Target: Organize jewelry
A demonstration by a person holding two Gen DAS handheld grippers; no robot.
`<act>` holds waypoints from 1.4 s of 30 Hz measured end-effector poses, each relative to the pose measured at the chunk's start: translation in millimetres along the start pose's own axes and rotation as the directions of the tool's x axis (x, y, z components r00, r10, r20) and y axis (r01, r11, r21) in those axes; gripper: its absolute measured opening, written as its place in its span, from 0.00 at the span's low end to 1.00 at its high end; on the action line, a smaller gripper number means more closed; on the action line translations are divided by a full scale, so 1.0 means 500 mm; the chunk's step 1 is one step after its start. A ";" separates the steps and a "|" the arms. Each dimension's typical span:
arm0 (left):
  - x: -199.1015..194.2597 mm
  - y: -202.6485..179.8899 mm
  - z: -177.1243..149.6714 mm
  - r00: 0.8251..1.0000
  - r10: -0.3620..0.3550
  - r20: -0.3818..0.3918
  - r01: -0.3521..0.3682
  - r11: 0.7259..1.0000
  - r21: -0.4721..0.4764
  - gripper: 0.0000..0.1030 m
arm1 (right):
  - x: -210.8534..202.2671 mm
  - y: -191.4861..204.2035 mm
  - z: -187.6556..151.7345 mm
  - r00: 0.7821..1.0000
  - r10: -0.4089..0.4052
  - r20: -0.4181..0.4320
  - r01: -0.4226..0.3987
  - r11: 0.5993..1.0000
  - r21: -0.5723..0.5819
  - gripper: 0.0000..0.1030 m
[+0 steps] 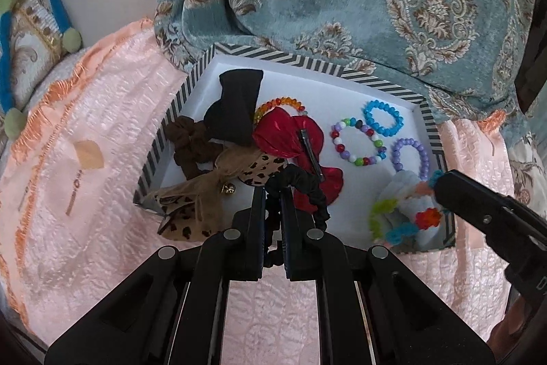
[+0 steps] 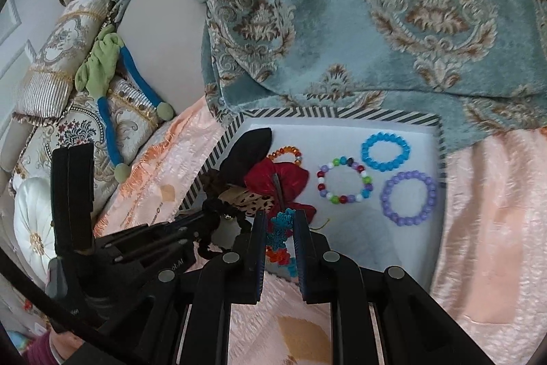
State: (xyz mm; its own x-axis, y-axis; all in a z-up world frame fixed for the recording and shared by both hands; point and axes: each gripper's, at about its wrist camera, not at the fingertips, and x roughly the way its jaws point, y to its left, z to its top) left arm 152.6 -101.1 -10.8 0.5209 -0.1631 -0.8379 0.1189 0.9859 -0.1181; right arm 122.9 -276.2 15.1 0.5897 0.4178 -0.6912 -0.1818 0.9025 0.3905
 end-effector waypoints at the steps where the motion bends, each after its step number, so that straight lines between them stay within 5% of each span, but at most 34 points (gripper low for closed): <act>1: 0.007 0.004 0.003 1.000 0.002 -0.001 -0.002 1.000 -0.010 0.07 | 0.017 -0.006 0.003 1.000 -0.001 -0.015 0.001 1.000 0.002 0.14; 8: 0.073 0.025 0.020 0.998 -0.014 -0.058 0.010 0.998 -0.061 0.07 | 0.098 -0.065 -0.017 0.988 -0.099 -0.120 0.099 0.995 -0.002 0.14; 16: 0.121 0.011 0.021 0.994 -0.024 -0.108 0.019 0.998 -0.053 0.07 | 0.107 -0.077 -0.033 0.980 -0.145 -0.135 0.138 0.989 -0.058 0.14; 19: 0.122 0.014 0.014 0.994 -0.013 -0.109 0.007 0.999 -0.053 0.08 | 0.099 -0.072 -0.037 0.980 -0.144 -0.140 0.137 0.989 -0.058 0.24; 21: 0.115 0.016 0.011 0.994 -0.011 -0.106 0.006 0.999 -0.048 0.18 | 0.087 -0.070 -0.042 0.981 -0.134 -0.142 0.129 0.991 -0.044 0.34; 24: 0.097 0.023 0.007 0.995 -0.031 -0.099 0.024 0.998 -0.064 0.40 | 0.067 -0.068 -0.050 0.984 -0.122 -0.131 0.121 0.992 -0.020 0.35; 33: 0.024 0.021 -0.019 0.996 0.087 -0.025 -0.087 0.996 0.003 0.45 | -0.002 -0.065 -0.082 0.985 -0.155 -0.077 0.156 0.988 0.009 0.35; 42: -0.073 -0.006 -0.051 0.989 0.126 0.073 -0.129 0.991 0.039 0.45 | -0.077 -0.018 -0.102 0.978 -0.206 0.014 0.206 0.978 -0.009 0.41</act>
State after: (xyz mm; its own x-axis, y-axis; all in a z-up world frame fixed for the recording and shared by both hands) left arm 111.5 -97.1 6.3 0.5917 -0.0396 -0.8052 0.0831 0.9965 0.0121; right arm 61.7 -295.2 7.3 0.6253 0.2214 -0.7483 -0.0633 0.9701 0.2341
